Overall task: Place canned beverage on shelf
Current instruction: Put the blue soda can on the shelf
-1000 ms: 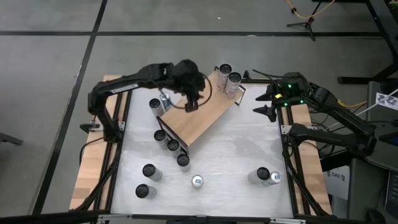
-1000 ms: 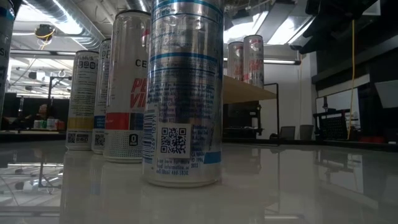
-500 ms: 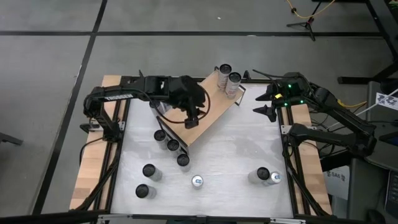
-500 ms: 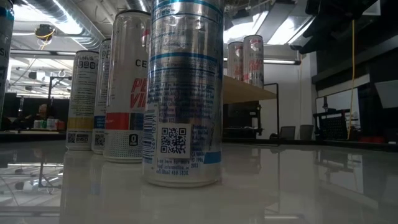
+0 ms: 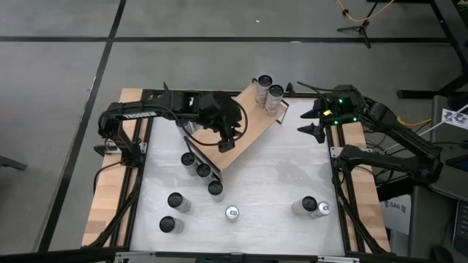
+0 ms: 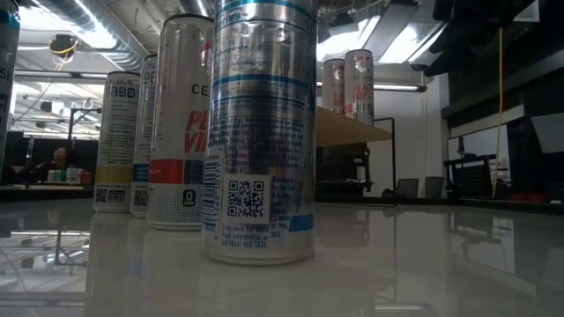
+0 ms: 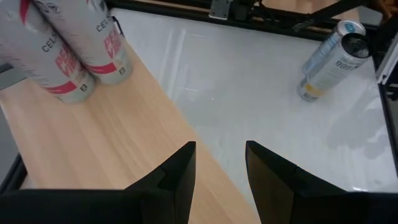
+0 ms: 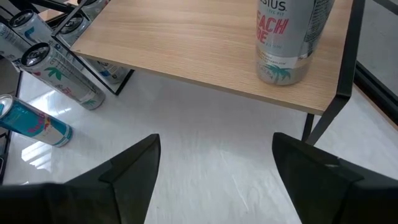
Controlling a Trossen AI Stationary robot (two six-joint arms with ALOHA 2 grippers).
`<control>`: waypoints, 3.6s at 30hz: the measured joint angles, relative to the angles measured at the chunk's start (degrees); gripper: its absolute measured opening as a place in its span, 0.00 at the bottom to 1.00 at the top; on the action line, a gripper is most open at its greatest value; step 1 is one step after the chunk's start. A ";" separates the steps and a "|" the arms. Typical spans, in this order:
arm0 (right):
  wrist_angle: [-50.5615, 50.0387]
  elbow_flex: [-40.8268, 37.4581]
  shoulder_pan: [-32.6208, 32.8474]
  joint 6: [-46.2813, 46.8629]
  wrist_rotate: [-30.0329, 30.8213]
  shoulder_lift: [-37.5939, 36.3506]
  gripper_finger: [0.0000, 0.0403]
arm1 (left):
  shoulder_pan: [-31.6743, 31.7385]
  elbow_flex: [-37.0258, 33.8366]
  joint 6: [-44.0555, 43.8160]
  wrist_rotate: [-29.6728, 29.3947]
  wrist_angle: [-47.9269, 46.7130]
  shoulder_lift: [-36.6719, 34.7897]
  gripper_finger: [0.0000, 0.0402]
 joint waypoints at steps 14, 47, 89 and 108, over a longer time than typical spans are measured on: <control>0.00 0.00 0.00 0.02 0.00 -0.02 0.76 | 0.50 -0.02 0.48 4.38 -0.20 0.02 0.46; 0.00 0.00 0.00 0.02 0.00 0.00 0.76 | 18.02 -0.02 7.62 3.80 -20.14 0.07 0.95; 0.00 0.00 0.00 0.02 0.00 -0.02 0.76 | 30.63 -22.43 35.01 -1.86 -18.79 0.09 0.95; 0.00 0.00 0.00 0.02 0.02 -0.01 0.76 | 31.52 -23.78 28.76 -1.83 -15.25 0.61 0.95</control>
